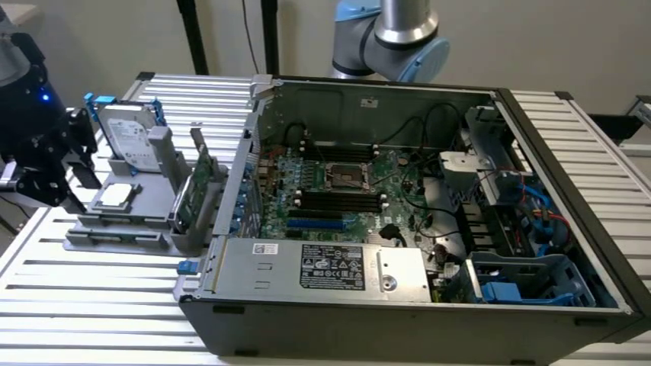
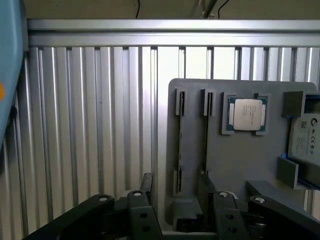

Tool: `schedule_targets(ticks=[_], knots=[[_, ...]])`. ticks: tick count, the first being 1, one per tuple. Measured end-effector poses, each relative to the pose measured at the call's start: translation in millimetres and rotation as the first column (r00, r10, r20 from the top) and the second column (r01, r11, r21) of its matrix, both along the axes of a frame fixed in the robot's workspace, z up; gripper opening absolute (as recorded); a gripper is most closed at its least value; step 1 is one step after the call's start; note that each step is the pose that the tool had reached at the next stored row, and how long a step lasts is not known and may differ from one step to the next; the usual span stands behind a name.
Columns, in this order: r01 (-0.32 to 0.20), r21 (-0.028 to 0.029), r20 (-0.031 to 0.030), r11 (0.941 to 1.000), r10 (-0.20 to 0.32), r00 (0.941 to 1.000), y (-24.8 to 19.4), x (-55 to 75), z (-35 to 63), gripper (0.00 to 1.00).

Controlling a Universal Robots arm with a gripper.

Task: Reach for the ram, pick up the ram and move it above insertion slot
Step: 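Pick up the ram and move it above insertion slot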

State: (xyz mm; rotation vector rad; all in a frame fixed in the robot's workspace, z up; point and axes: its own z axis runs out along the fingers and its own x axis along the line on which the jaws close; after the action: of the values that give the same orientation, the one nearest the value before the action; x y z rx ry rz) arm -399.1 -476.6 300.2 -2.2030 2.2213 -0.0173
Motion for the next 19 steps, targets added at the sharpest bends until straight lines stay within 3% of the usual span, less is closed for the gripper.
schedule_targets(ticks=[19], knots=[[0.004, -0.0001, -0.0001, 1.0, -0.004, 1.0, 1.7, 0.0, -34.5, 0.48]])
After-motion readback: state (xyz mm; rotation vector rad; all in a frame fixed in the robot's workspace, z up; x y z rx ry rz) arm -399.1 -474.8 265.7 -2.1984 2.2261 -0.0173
